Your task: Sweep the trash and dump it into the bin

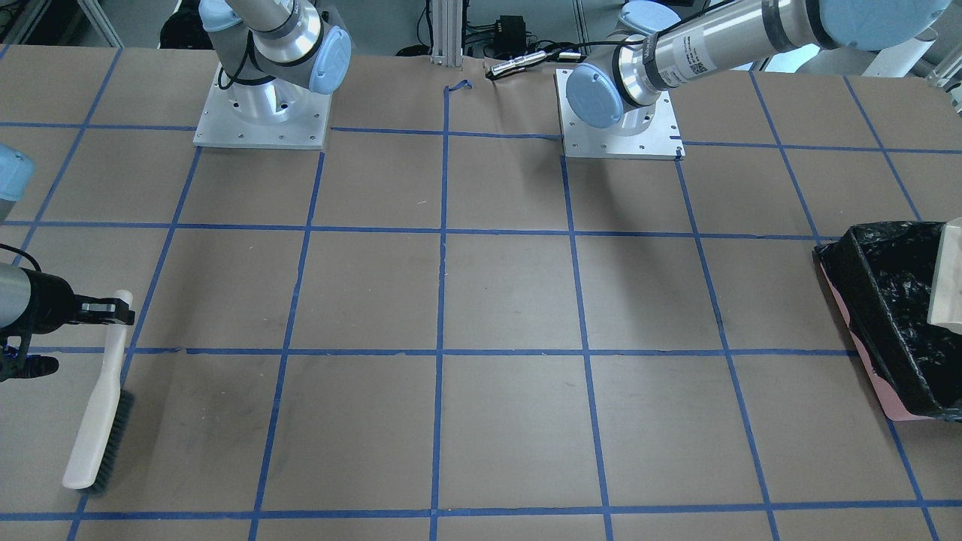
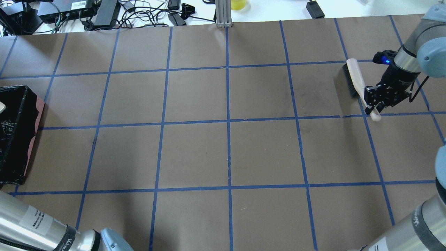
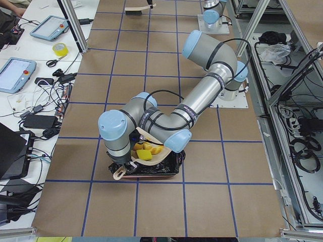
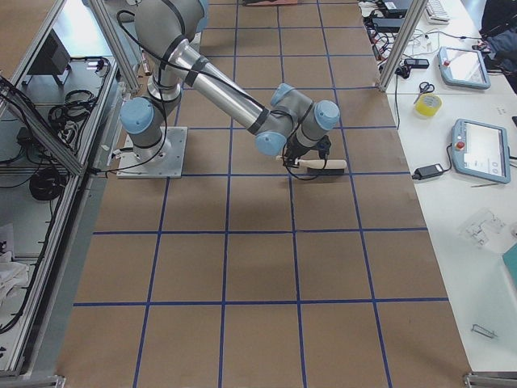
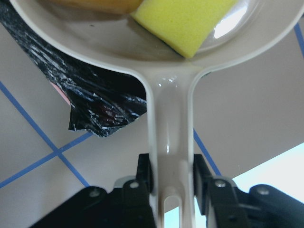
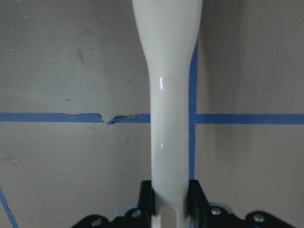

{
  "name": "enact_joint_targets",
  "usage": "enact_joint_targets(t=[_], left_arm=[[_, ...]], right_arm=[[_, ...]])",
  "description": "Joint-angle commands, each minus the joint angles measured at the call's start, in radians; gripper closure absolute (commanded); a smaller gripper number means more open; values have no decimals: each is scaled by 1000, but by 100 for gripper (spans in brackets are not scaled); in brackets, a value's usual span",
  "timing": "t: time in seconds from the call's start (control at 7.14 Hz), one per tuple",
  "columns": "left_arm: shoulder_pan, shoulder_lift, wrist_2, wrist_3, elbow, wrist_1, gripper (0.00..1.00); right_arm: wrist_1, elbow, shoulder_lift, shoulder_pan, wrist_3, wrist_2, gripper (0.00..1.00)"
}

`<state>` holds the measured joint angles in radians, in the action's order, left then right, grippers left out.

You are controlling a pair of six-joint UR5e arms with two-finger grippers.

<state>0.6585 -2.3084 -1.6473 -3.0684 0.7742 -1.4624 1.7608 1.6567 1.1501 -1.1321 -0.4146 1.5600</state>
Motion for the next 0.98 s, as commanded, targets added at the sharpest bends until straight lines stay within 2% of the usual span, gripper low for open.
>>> enact_joint_targets(t=[0.0, 0.28, 0.42, 0.7, 0.84], left_arm=[[10, 21, 1, -64, 29, 37, 100], [10, 47, 3, -111, 97, 124, 100], [10, 58, 3, -159, 134, 184, 100], [16, 90, 0, -179, 192, 240, 100], [39, 107, 0, -196, 210, 264, 100]], right_arm=[[0, 0, -1, 0, 0, 0, 57], [2, -1, -1, 0, 0, 0, 53], [6, -11, 0, 0, 5, 0, 45], [45, -26, 13, -2, 19, 38, 11], [42, -49, 29, -8, 29, 38, 2]])
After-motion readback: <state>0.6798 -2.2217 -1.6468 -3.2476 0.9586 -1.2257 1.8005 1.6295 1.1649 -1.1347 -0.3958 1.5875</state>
